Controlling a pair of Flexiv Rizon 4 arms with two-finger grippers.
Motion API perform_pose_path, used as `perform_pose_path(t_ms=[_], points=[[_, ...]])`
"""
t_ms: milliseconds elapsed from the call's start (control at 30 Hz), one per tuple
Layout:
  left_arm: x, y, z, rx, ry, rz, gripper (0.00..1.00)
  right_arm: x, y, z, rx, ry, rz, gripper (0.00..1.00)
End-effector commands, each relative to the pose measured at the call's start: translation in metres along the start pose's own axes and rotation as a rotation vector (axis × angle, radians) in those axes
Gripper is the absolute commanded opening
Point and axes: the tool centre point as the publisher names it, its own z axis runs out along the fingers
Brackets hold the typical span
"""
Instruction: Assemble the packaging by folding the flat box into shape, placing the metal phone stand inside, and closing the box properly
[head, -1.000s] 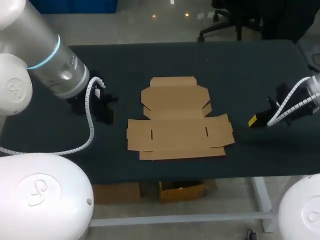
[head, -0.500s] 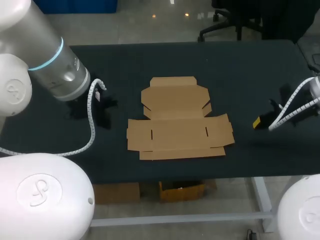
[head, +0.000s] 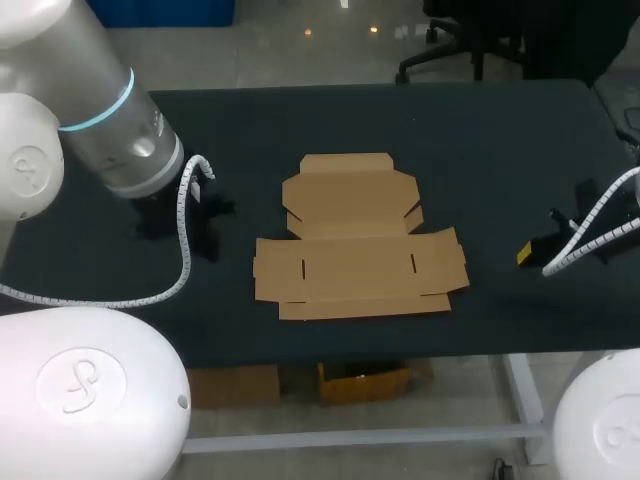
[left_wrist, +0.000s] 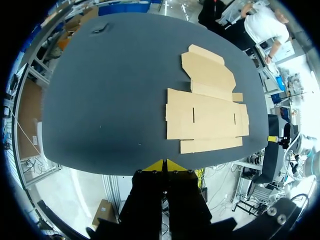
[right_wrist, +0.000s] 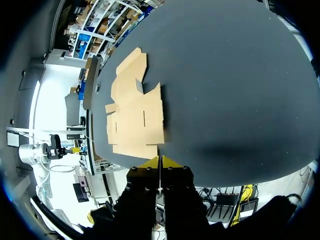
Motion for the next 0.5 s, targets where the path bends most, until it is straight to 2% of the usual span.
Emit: perform_pose_path(t_ms=[33,500], points=[[0.0036,-0.0018,0.0000,-0.003,-0.020,-0.002,0.00,0.0017,-0.0026,-0.0027,-0.005,-0.001,-0.001,0.00],[0.0036,-0.0018,0.0000,-0.003,-0.020,-0.002,0.00,0.0017,-0.0026,-0.0027,-0.005,-0.001,-0.001,0.00]])
